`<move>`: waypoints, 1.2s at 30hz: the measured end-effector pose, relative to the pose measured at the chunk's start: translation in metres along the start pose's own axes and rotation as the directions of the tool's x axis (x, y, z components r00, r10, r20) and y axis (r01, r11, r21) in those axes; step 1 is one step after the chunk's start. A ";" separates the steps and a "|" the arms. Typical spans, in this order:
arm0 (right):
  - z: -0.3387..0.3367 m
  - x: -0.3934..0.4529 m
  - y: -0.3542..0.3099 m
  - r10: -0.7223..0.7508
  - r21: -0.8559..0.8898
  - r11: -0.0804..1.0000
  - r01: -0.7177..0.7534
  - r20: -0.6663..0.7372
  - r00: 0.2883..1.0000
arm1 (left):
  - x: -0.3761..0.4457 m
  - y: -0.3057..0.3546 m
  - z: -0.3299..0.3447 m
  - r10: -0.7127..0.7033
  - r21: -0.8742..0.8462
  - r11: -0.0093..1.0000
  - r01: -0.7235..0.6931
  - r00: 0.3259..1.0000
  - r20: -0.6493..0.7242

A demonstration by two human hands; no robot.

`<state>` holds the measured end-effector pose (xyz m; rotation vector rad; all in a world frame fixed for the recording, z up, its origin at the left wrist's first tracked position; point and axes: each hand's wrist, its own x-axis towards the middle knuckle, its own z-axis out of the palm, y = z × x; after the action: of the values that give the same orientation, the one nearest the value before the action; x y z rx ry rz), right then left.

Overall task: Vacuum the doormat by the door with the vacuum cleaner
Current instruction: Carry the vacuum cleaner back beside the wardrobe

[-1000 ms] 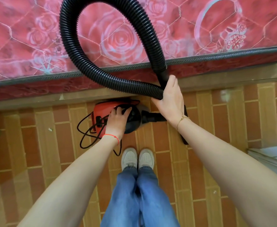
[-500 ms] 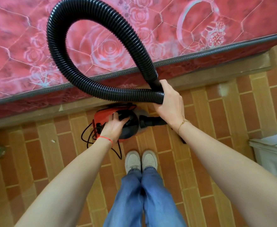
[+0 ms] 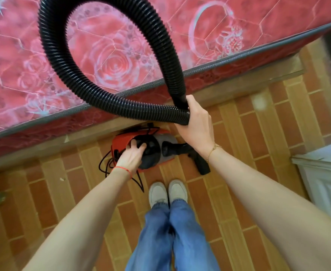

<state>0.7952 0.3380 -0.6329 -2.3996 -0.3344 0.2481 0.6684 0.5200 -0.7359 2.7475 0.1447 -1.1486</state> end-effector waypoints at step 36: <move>-0.329 -0.090 -0.010 0.424 0.130 0.903 -0.409 -0.417 0.804 | -0.106 0.233 -0.229 0.476 0.249 0.829 -0.501 0.865 0.157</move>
<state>0.7955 0.1150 -0.3741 -2.3853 0.4129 -0.0983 0.7890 0.3302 -0.4756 2.6990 -0.7534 -1.2023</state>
